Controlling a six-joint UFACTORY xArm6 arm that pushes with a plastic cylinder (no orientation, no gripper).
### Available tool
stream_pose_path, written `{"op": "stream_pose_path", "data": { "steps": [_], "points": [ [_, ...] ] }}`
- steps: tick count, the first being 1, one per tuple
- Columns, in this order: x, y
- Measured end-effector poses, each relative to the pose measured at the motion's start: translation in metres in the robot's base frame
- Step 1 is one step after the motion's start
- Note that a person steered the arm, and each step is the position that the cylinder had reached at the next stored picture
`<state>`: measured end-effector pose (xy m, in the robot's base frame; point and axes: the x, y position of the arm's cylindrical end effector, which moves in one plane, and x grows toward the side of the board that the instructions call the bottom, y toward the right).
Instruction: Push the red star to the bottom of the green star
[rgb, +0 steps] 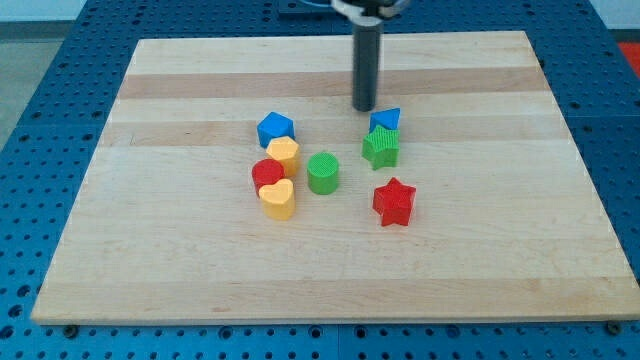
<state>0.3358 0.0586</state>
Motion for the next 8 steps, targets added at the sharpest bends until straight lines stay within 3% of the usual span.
{"op": "stream_pose_path", "data": {
  "steps": [1,2,4,6,8],
  "points": [
    [-0.013,0.061],
    [-0.016,0.077],
    [0.054,0.122],
    [0.177,0.130],
    [0.189,0.130]
  ]
}}
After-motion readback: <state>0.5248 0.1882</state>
